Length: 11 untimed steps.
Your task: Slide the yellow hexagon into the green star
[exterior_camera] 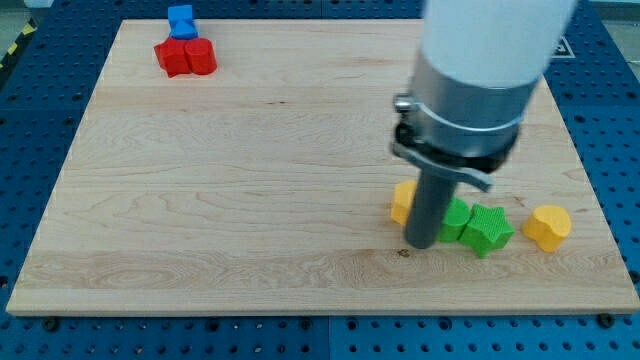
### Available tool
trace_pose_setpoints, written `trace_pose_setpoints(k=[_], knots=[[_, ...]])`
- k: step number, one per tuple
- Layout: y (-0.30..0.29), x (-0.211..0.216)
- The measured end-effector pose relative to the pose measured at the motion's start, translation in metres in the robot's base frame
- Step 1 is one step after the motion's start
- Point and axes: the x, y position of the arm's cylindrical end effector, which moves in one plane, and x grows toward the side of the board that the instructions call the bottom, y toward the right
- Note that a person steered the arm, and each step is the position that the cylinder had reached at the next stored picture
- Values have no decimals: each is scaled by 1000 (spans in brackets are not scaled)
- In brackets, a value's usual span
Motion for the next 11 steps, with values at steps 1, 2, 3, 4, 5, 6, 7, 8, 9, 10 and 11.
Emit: trace_pose_setpoints(k=[1,2,3,4,5,6,7,8,9,10,11], knots=[[30,0],[16,-5],[-36,-6],[-86,-13],[-98,-51],[-80,-57],[-47,-54],[-25,-41],[-3,-28],[23,-23],[12,-32]])
